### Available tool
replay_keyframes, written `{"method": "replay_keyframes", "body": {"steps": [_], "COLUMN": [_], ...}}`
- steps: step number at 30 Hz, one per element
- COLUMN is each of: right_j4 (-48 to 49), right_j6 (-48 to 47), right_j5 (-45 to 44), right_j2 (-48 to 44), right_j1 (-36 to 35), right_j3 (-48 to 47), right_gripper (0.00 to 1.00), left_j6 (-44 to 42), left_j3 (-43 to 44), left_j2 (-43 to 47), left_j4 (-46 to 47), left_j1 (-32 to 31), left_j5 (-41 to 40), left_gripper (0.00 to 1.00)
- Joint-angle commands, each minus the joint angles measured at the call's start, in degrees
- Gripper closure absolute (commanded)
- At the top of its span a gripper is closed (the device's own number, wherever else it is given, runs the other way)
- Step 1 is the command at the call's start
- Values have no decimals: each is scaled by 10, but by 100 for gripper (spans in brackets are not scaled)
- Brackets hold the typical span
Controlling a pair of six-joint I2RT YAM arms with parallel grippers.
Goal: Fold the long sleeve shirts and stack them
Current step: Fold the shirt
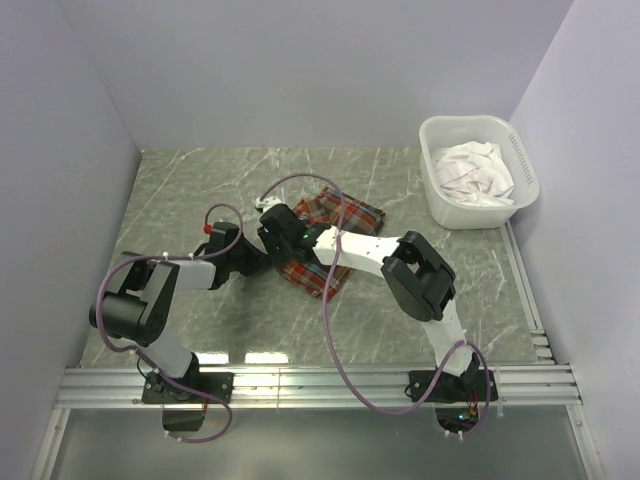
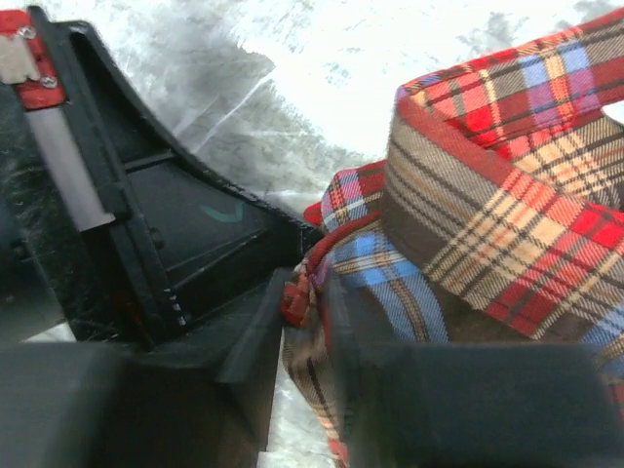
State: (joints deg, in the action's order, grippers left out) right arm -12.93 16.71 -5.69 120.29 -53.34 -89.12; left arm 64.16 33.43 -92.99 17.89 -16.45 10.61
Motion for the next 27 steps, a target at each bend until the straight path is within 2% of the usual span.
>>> {"method": "replay_keyframes", "body": {"steps": [1,3,4,6,7,10,13,16,17,19,20,21,22,24,25,27], "right_j4": [5,-11,-17,-32,-37,-46,-47,-29,-8,20,38,73,89,128,143,161], "right_j6": [-2,-7,-9,-12,-10,4,32,67,75,109,120,144,154,184,193,210], "right_j5": [-5,-9,-11,-14,-13,3,47,145,202,247,269,310,326,365,376,391], "right_j2": [-27,-53,-64,-96,-108,-158,-199,-227,-238,-249,-254,-257,-257,-251,-247,-229], "right_j1": [-1,7,10,26,35,75,119,169,185,194,198,199,199,199,199,199], "right_j3": [-21,-25,-23,-15,-11,26,74,126,141,191,210,243,257,299,310,336], "right_gripper": [61,54,52,49,48,47,47,48,49,51,51,53,53,54,54,54], "left_j6": [-12,-14,-15,-21,-22,-30,-38,-40,-40,-33,-31,-25,-21,-8,-2,7], "left_j3": [-12,-18,-18,-20,-19,-7,22,64,74,106,114,124,124,120,117,110], "left_j2": [46,88,104,153,169,226,259,251,244,206,192,165,150,108,92,53], "left_j4": [-72,-110,-123,-153,-177,-236,-262,-262,-247,-233,-223,-199,-183,-146,-139,-136], "left_j1": [-3,-3,-3,-3,-3,-3,-9,-35,-42,-69,-78,-86,-99,-105,-106,-106], "left_j5": [-36,-61,-70,-98,-105,-125,-132,-112,-105,-89,-82,-76,-68,-61,-55,-59], "left_gripper": [94,88,80,70,53,26,21,30,33,42,53,59,66,72,79,84]}}
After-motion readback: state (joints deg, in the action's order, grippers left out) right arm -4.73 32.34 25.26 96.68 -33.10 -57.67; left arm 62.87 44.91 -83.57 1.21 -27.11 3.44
